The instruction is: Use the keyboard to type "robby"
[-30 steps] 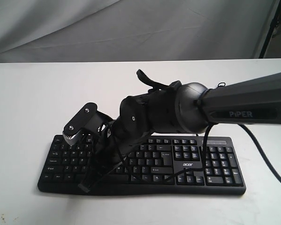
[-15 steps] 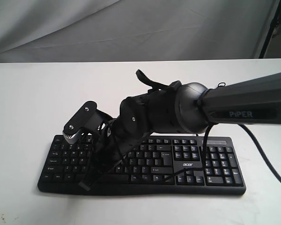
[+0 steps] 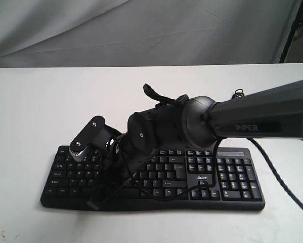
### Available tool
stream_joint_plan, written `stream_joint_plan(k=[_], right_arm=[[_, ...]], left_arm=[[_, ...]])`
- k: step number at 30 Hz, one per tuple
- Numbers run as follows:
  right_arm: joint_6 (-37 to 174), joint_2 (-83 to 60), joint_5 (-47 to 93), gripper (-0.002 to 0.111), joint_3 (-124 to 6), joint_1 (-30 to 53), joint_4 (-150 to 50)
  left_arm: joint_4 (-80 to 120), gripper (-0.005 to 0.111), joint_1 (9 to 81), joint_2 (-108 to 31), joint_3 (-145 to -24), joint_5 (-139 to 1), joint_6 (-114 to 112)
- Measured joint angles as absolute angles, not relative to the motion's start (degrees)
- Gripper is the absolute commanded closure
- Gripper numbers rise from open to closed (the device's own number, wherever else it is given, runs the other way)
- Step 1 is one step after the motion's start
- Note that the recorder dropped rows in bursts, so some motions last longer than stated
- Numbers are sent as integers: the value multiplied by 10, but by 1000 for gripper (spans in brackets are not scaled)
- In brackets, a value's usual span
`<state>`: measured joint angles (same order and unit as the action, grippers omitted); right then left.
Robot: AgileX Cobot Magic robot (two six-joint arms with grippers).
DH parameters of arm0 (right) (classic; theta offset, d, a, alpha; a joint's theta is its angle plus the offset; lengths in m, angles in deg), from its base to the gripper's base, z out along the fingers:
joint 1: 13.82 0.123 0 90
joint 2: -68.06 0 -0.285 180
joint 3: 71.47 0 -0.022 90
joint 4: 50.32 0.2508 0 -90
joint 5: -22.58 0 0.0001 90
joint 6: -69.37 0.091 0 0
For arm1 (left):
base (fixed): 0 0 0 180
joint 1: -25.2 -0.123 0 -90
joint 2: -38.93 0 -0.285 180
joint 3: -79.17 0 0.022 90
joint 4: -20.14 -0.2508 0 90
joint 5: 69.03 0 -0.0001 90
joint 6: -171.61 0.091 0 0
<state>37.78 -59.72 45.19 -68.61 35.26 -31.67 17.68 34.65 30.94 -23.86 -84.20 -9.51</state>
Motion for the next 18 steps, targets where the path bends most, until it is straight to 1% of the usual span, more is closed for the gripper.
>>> stream_joint_plan(k=[9,18], right_arm=[[378,-594,457,108,-686,353,-317],[382,-555,468,108,-686,353,-317]], left_arm=[[177,107,347,309,-239,-842,-95],[177,107,347,309,-239,-842,-95]])
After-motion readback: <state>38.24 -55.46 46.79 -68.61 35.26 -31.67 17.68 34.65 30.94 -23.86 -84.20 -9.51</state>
